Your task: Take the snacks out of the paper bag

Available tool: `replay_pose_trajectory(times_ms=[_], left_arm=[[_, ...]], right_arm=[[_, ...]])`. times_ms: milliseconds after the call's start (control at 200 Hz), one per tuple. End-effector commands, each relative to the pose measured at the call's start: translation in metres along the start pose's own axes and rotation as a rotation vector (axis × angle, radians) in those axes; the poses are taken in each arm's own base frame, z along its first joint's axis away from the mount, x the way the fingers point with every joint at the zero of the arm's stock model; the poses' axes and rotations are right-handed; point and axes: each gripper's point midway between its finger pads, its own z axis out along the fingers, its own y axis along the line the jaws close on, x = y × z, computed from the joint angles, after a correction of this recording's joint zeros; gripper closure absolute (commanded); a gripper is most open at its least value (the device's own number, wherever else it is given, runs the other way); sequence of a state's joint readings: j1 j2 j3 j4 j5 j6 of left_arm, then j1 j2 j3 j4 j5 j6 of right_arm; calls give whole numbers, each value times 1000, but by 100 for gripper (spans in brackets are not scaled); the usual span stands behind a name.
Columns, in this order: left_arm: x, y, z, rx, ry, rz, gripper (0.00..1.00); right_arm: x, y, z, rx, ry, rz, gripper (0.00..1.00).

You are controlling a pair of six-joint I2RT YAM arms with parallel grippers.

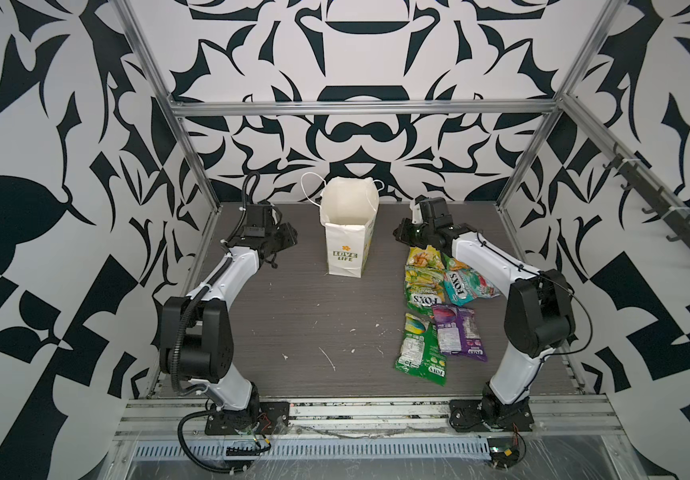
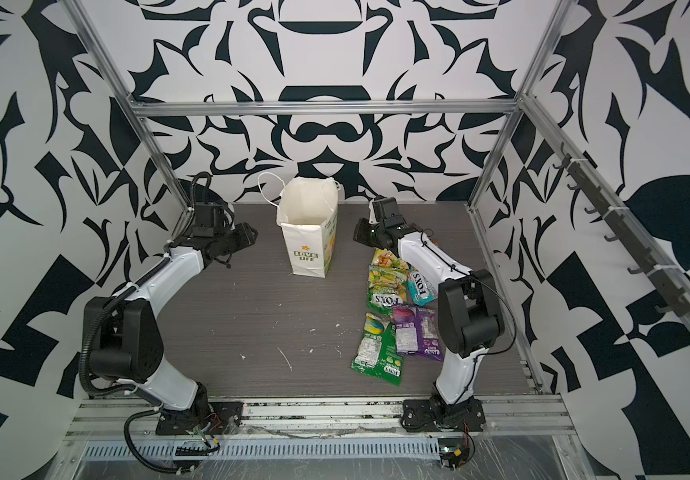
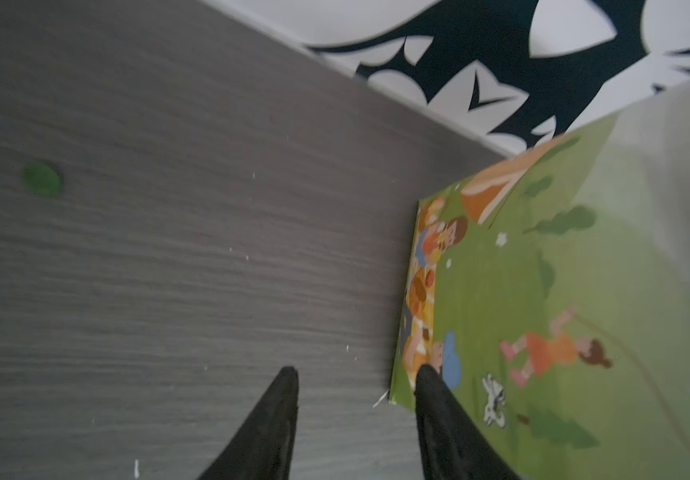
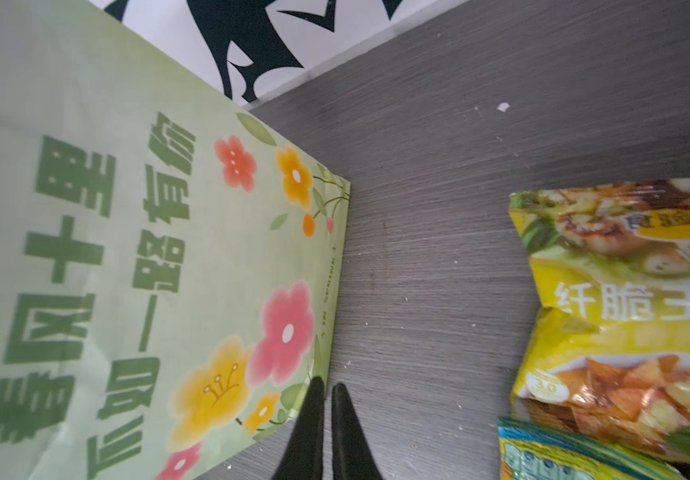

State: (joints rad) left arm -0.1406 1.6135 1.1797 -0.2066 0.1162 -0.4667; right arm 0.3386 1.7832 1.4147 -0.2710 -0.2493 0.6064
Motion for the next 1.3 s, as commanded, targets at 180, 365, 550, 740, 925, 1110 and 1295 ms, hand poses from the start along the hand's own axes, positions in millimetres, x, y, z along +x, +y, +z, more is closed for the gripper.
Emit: replay_pose_trajectory(times_ms=[180,365,550,740,925,1110,1295], left_arm=[[-3,3,-13,11,-128,48,32],[-11,30,-55,-64,-430,38,20],[-4,69,-108,-232,-652,35,4],[21,116,-140,-459,-750,52,1],[43,144,-143,-598,-736,118,0],[56,157,-127,-602,-703,127,1],[51,154,-107,-496,-720,137,1]], right_arm=[[19,-37,-78,159,-182,-171,79],[5,-104,-144,395,-587,-159,38],[9,-152,-178,619,-733,-117,33],[24,-176,-190,690,-842,-109,1],[37,-193,-176,756,-816,-199,0],[37,-195,-177,769,-860,-251,0],[37,-197,-164,788,-802,-335,0]])
